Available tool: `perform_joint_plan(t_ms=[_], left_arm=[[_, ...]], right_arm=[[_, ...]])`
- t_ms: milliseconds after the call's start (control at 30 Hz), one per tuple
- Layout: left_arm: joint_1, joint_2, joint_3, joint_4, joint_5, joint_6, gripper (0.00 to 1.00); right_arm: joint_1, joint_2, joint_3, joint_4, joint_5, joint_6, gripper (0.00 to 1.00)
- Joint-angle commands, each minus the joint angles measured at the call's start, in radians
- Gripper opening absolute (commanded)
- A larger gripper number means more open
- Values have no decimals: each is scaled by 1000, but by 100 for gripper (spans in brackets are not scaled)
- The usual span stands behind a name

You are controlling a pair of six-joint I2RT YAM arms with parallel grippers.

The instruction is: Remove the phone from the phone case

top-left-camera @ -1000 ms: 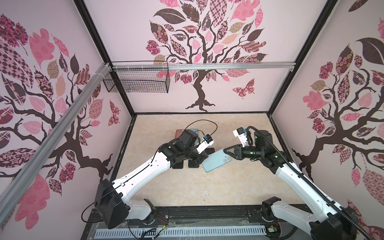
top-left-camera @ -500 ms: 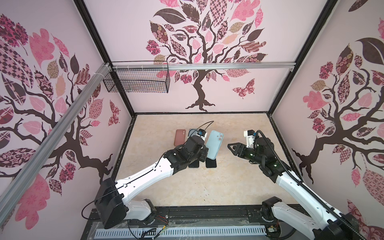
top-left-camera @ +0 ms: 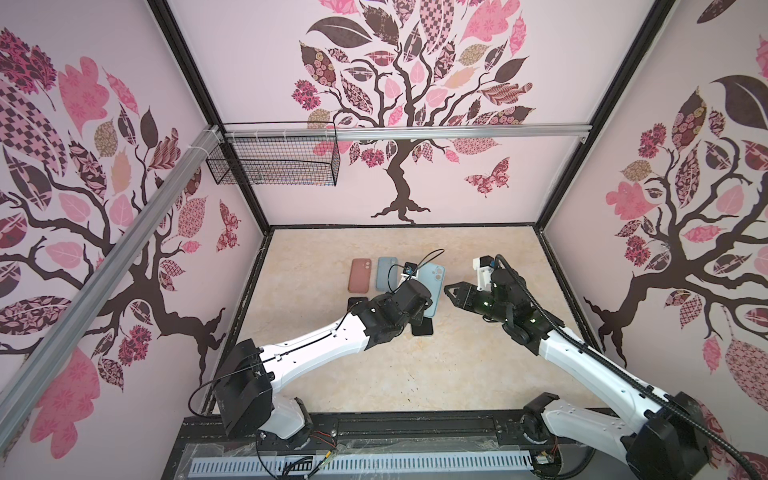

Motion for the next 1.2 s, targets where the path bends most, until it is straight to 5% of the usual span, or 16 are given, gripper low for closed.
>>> perform_joint_plan(t_ms=[0,433,933,1100,1167], left_arm=[[-4,3,33,13,-20,-7,0],[-7,-2,9,32,-3,-8,0],[-9,-24,-36,78,47,-18,0],[-8,-37,-51,92,64,-25,0],[-9,-39,-48,89,77,-30,12]], right_arm=[[21,52,41,14,-11,-8,43],[37,160,85,9,9,-32,32],[37,181,95,6,4,-39,0],[37,168,81,-4,20,-37,0],[37,168,77,-13,24,-32,0]])
